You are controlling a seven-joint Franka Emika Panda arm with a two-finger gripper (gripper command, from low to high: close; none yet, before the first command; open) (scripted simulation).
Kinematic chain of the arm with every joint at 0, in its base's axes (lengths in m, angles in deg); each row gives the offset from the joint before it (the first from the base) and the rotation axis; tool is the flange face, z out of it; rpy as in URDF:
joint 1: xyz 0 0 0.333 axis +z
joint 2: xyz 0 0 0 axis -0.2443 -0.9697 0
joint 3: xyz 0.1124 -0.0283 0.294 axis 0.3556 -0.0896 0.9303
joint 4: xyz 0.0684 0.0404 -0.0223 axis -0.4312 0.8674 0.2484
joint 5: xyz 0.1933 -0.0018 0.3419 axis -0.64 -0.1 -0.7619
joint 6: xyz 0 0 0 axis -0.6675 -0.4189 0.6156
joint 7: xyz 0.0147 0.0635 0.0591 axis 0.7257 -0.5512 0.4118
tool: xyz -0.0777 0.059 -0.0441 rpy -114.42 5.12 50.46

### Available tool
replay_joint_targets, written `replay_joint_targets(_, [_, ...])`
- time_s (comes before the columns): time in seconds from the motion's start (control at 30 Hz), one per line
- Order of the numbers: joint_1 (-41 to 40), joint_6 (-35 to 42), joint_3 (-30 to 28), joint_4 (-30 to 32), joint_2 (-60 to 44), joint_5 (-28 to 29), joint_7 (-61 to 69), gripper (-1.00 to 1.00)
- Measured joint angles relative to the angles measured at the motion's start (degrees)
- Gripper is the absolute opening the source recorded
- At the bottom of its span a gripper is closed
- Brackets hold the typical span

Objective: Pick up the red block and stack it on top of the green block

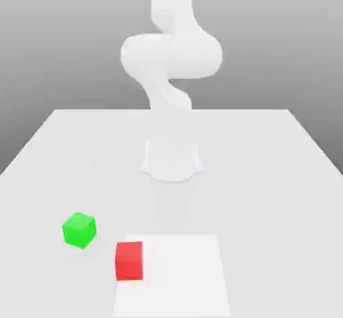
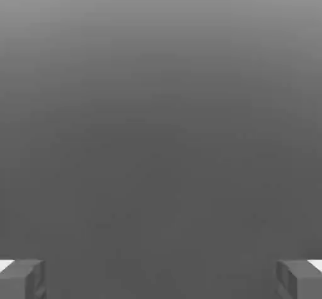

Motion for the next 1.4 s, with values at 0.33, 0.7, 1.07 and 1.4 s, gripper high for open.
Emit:
replay_joint_targets(0.33, [-0.75,-11.42,-4.16,9.94,-21.16,0.54,6.30,0.00])
replay_joint_targets(0.7, [-2.86,-24.04,-7.01,20.04,-44.08,-1.90,14.92,0.00])
replay_joint_targets(1.07, [-5.60,-33.86,-3.40,18.88,-56.15,-6.05,18.32,-1.00])
replay_joint_targets(1.4, [-8.58,-23.03,-7.35,22.29,-41.71,0.50,14.04,-1.00])
